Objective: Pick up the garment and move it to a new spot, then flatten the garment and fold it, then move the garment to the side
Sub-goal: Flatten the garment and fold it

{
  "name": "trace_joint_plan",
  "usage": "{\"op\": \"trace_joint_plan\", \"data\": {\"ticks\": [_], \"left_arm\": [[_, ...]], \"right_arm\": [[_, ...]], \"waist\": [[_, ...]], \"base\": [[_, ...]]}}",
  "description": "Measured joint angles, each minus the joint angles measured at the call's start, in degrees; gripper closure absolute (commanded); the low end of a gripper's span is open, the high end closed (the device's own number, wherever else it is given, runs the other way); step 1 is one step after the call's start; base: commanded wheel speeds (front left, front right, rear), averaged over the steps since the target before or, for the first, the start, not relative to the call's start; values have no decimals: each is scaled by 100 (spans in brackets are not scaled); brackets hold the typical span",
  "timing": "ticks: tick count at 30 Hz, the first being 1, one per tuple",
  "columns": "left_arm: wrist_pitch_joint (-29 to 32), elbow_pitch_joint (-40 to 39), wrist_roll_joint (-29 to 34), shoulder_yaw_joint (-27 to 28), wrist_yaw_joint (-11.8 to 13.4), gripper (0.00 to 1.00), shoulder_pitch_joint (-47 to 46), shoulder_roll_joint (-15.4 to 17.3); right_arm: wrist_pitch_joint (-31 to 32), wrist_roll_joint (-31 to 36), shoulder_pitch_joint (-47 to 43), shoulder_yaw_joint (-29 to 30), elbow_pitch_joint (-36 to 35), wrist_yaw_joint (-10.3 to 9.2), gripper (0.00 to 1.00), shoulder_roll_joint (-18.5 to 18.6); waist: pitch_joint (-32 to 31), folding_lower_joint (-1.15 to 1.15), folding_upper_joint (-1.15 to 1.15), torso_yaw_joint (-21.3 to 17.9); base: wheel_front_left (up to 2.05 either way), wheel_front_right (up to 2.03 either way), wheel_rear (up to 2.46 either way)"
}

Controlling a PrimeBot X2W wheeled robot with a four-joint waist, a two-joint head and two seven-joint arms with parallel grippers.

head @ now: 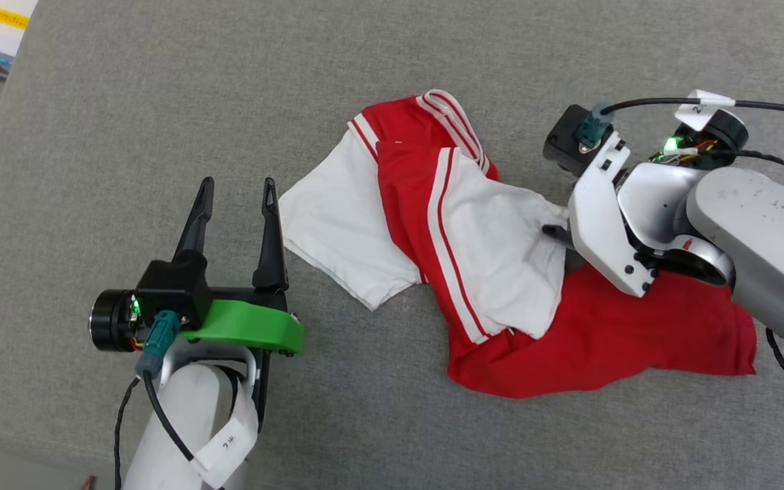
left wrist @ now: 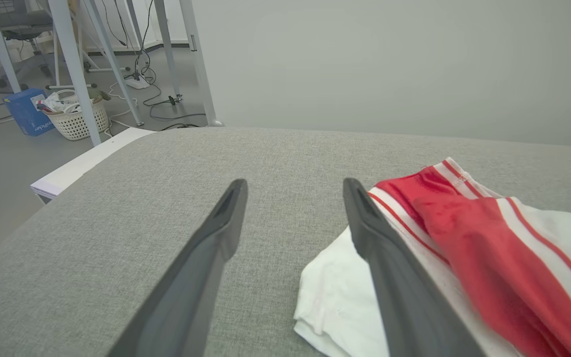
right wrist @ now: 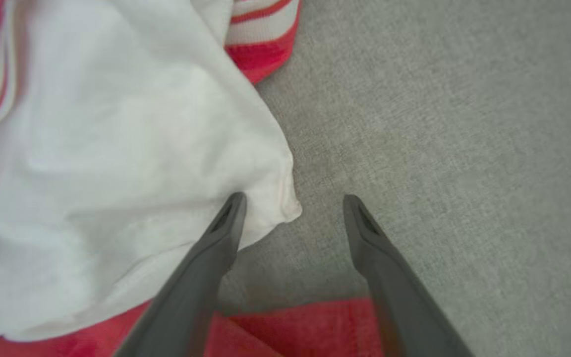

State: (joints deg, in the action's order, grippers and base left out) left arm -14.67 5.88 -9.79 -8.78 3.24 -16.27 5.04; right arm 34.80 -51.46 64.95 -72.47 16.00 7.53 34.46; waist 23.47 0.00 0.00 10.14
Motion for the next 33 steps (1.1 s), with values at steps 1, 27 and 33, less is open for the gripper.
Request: {"op": "trace_joint_plan", "data": {"ticks": [1,27,33], "left_arm": [[0,11,32,15,-26,0,-5,-23],[0,107,336,577,-263,0,358,-186],[0,24,430,627,-353,0,391,-190]], "right_arm": [[124,-9,-30,-32,51,0,0,-15],[-2158,-353,-279,779,-728,-5,100,1054],[-2141,-694,-665,1827,-615,-3,100,2062]], "waist": [[51,0,0,42],[-374,0,0,-291],[-350,0,0,-603]], "base": [[0,0,0],[0,0,0],[0,0,0]]}}
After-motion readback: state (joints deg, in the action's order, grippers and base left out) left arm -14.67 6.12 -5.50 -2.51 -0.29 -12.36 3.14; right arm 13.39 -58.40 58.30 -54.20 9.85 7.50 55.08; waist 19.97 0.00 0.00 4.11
